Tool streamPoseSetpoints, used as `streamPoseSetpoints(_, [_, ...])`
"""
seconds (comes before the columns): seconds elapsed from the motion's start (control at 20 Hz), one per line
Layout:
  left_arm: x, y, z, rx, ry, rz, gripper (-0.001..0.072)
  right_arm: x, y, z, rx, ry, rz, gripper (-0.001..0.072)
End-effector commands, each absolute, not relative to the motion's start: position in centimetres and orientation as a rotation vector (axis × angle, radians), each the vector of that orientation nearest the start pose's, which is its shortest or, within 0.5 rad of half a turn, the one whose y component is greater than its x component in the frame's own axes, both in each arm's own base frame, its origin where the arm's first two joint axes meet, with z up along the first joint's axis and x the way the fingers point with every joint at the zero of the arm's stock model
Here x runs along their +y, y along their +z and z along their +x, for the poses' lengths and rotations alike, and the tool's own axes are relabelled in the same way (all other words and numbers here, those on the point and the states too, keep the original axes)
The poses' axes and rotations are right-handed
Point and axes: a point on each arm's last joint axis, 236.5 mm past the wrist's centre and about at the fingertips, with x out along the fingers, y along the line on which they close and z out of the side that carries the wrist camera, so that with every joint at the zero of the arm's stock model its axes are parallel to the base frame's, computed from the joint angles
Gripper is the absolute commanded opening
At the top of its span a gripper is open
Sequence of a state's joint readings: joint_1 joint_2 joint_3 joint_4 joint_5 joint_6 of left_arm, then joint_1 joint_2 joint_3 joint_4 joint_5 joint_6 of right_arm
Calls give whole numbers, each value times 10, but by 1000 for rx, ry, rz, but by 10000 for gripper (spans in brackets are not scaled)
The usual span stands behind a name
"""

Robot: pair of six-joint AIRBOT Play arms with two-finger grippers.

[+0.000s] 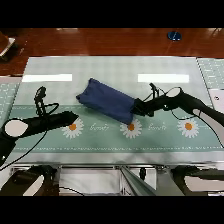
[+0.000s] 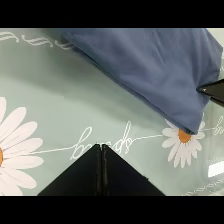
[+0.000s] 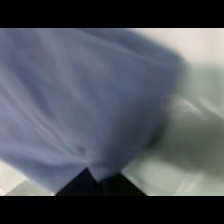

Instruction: Fold the shirts.

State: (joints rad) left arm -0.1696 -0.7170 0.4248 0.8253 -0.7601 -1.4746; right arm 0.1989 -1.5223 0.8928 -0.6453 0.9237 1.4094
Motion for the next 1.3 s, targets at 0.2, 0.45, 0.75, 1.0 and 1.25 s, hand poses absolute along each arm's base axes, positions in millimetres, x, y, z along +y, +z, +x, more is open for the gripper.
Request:
streamPoseSetpoints(0.2, [-158,-6,262,1049,-379,-595,27,234,22,398,1334,649,298,19])
streamPoseSetpoints(0.45, [-159,-7,261,1054,-382,-595,27,190,145,457,1090,558,260,18])
streamPoseSetpoints(0.75, [-159,-7,259,1060,-384,-594,27,75,228,460,943,363,373,18])
streamPoseSetpoints(1.0, [-160,-8,257,1070,-389,-593,27,-43,244,422,940,111,516,18])
streamPoseSetpoints(1.25, [-160,-8,258,1067,-387,-593,27,-135,227,352,1057,-188,620,17])
